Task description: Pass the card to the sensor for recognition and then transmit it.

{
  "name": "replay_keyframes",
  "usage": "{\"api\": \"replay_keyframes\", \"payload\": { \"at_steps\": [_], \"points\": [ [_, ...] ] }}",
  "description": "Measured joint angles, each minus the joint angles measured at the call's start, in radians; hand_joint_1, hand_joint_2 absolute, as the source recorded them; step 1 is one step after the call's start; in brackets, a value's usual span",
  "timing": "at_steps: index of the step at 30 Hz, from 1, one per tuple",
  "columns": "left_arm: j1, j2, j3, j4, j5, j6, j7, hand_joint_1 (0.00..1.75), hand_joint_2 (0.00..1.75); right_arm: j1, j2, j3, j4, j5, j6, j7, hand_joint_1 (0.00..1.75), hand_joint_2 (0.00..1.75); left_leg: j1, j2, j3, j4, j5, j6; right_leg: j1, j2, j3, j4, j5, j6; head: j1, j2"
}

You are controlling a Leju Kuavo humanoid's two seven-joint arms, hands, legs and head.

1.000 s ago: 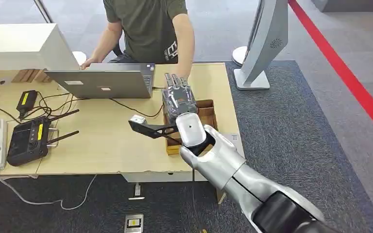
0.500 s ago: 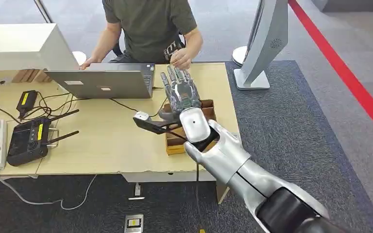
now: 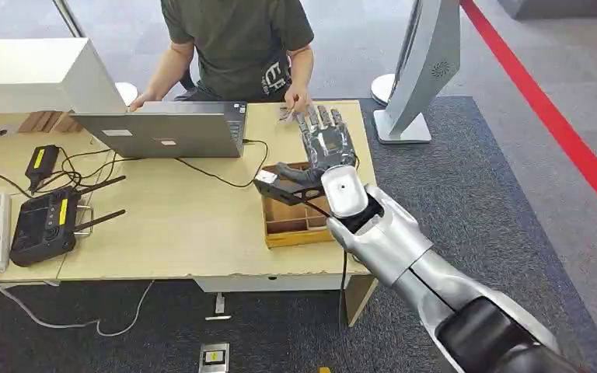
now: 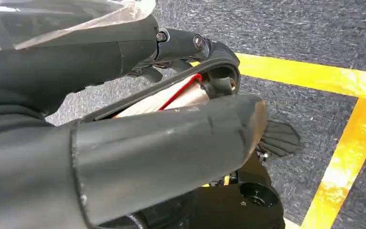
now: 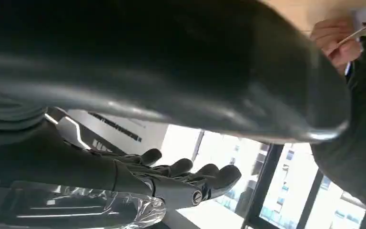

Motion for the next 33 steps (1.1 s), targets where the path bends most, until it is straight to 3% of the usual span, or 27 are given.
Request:
{"api": "replay_keyframes", "payload": {
  "at_steps": [2, 5, 10, 13, 17, 29, 31, 33],
  "points": [
    [-0.001, 0.000, 0.000, 0.000, -0.005, -0.010, -0.013, 0.00, 0.00, 0.000, -0.030, -0.009, -0.011, 0.010, 0.036, 0.033, 0.00, 0.00, 0.000, 0.000, 0.000, 0.000, 0.000, 0.000, 0.000, 0.000, 0.000, 0.000, 0.000, 0.000, 0.000, 0.000],
    [0.000, 0.005, 0.000, 0.000, -0.016, -0.016, -0.006, 0.00, 0.00, 0.016, -0.121, -0.042, -0.066, 0.015, 0.108, 0.086, 0.00, 0.00, 0.000, -0.002, 0.001, 0.001, 0.000, 0.000, 0.000, -0.003, 0.001, -0.001, 0.000, 0.000, 0.001, 0.000],
    [0.007, 0.017, -0.002, 0.000, -0.024, -0.027, 0.006, 0.00, 0.00, 0.117, -0.295, -0.170, -0.241, 0.015, 0.250, 0.144, 0.00, 0.00, -0.001, -0.001, 0.000, 0.002, -0.002, 0.002, -0.001, -0.001, 0.002, -0.003, 0.000, 0.001, 0.003, 0.000],
    [0.007, 0.019, -0.002, 0.000, -0.016, -0.029, -0.015, 0.00, 0.00, 0.181, -0.381, -0.254, -0.344, -0.017, 0.282, 0.152, 0.00, 0.00, -0.002, -0.001, 0.000, 0.002, -0.002, 0.003, -0.002, -0.001, 0.002, -0.003, 0.000, 0.002, 0.003, 0.000],
    [0.007, 0.019, -0.002, 0.000, -0.008, -0.029, -0.027, 0.00, 0.00, 0.251, -0.436, -0.367, -0.443, -0.114, 0.263, 0.158, 0.00, 0.00, -0.002, 0.000, 0.000, 0.002, -0.002, 0.002, -0.001, -0.001, 0.002, -0.002, 0.000, 0.002, 0.003, 0.000],
    [0.004, 0.020, -0.002, 0.000, 0.004, -0.018, -0.010, 0.00, 0.00, 0.425, -0.534, -0.594, -0.616, -0.150, 0.258, 0.158, 0.00, 0.00, -0.001, -0.001, 0.000, 0.002, -0.002, 0.002, -0.001, -0.001, 0.003, -0.002, 0.000, 0.002, 0.003, 0.000],
    [0.003, 0.020, -0.002, 0.000, 0.006, -0.012, -0.005, 0.00, 0.00, 0.472, -0.542, -0.639, -0.626, -0.203, 0.217, 0.158, 0.00, 0.00, -0.001, -0.001, 0.000, 0.002, -0.002, 0.003, -0.001, -0.001, 0.002, -0.003, 0.000, 0.002, 0.003, 0.000],
    [0.001, 0.020, -0.002, 0.000, 0.007, -0.008, -0.004, 0.00, 0.00, 0.530, -0.548, -0.695, -0.626, -0.312, 0.123, 0.158, 0.00, 0.00, -0.001, -0.002, 0.000, 0.002, -0.003, 0.003, -0.001, -0.002, 0.002, -0.003, -0.001, 0.002, 0.002, 0.000]
  ]
}}
